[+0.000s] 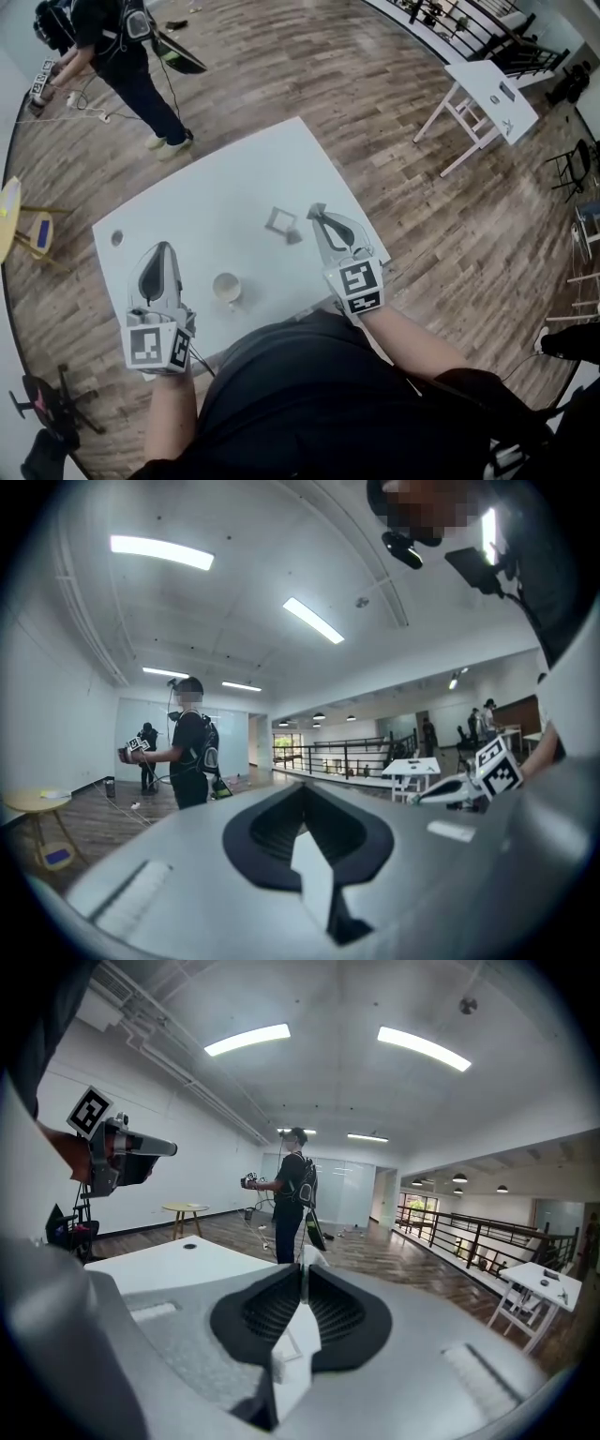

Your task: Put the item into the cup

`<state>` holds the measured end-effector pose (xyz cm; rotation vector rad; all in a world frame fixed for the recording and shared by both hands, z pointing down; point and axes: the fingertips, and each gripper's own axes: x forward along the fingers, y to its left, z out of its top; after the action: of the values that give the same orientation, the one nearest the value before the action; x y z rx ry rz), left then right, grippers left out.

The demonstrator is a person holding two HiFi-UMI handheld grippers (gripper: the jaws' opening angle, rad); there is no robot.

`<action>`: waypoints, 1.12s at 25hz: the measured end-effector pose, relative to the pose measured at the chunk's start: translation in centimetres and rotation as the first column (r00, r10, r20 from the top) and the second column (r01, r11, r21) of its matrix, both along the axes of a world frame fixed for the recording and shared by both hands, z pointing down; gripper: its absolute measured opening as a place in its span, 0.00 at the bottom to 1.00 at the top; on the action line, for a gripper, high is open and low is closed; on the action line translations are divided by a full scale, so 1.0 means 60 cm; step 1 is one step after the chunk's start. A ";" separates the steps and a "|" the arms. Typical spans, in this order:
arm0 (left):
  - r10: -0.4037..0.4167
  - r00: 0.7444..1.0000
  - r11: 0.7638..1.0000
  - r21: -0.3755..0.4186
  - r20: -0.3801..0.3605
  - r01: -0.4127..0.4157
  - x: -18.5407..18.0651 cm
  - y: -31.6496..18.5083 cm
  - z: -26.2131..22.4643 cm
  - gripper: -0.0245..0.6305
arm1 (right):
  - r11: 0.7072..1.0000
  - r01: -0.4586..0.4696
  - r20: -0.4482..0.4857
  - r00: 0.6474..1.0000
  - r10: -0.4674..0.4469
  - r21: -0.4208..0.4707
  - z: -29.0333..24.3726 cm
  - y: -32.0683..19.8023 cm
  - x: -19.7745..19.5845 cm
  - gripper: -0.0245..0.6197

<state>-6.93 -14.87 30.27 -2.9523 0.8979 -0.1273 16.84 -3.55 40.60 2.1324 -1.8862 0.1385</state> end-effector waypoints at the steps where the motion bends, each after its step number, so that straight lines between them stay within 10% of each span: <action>1: -0.006 1.000 1.000 0.001 0.000 0.006 -0.003 0.001 0.000 0.03 | 1.000 0.003 0.001 1.000 -0.003 0.002 0.000 0.000 -0.002 0.09; 28: -0.197 0.980 0.980 0.003 0.038 0.197 -0.107 0.025 0.009 0.03 | 0.975 0.221 0.002 0.975 -0.221 -0.005 0.004 -0.054 -0.099 0.09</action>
<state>-13.37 -13.35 30.81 -2.8444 1.1826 -0.1905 10.89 -6.81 40.83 1.9019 -2.1046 0.0981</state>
